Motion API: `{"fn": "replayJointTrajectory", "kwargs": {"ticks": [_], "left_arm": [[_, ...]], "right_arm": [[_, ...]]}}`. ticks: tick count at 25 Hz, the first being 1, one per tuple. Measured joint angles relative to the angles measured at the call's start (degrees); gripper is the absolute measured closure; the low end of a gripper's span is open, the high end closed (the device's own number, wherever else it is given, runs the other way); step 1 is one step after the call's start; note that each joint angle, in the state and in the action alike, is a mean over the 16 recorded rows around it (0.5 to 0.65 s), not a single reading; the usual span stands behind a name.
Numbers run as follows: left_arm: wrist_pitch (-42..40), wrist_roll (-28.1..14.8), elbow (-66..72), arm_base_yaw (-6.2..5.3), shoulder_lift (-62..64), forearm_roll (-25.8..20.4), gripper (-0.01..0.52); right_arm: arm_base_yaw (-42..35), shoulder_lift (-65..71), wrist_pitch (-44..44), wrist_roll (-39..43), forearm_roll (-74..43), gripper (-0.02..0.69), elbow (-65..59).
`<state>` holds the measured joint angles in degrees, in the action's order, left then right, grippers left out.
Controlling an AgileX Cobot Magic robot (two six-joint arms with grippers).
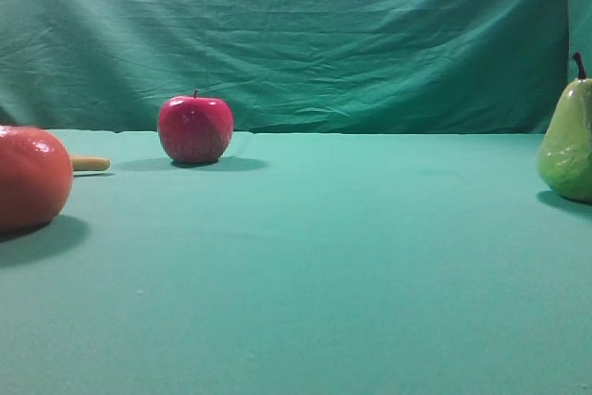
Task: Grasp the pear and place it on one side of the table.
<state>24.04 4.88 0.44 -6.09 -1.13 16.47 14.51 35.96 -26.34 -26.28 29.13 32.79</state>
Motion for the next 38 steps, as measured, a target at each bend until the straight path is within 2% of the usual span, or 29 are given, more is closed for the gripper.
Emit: {"fn": "replayJointTrajectory", "kwargs": {"ticks": [9,17,25,38], "left_arm": [[0.0,0.0,0.0,0.0,0.0,0.0,0.514],[0.0,0.0,0.0,0.0,0.0,0.0,0.514],[0.0,0.0,0.0,0.0,0.0,0.0,0.514],[0.0,0.0,0.0,0.0,0.0,0.0,0.514]], "right_arm": [[0.0,-9.9,-4.1,1.6,-2.1,0.665,0.0],[-1.0,-13.9,-6.1,13.9,-11.9,0.665,-1.8],[-5.0,-23.6,-3.1,26.1,-22.6,0.665,-12.6],[-10.5,-36.0,3.1,24.3,-25.8,0.665,-31.7]]}}
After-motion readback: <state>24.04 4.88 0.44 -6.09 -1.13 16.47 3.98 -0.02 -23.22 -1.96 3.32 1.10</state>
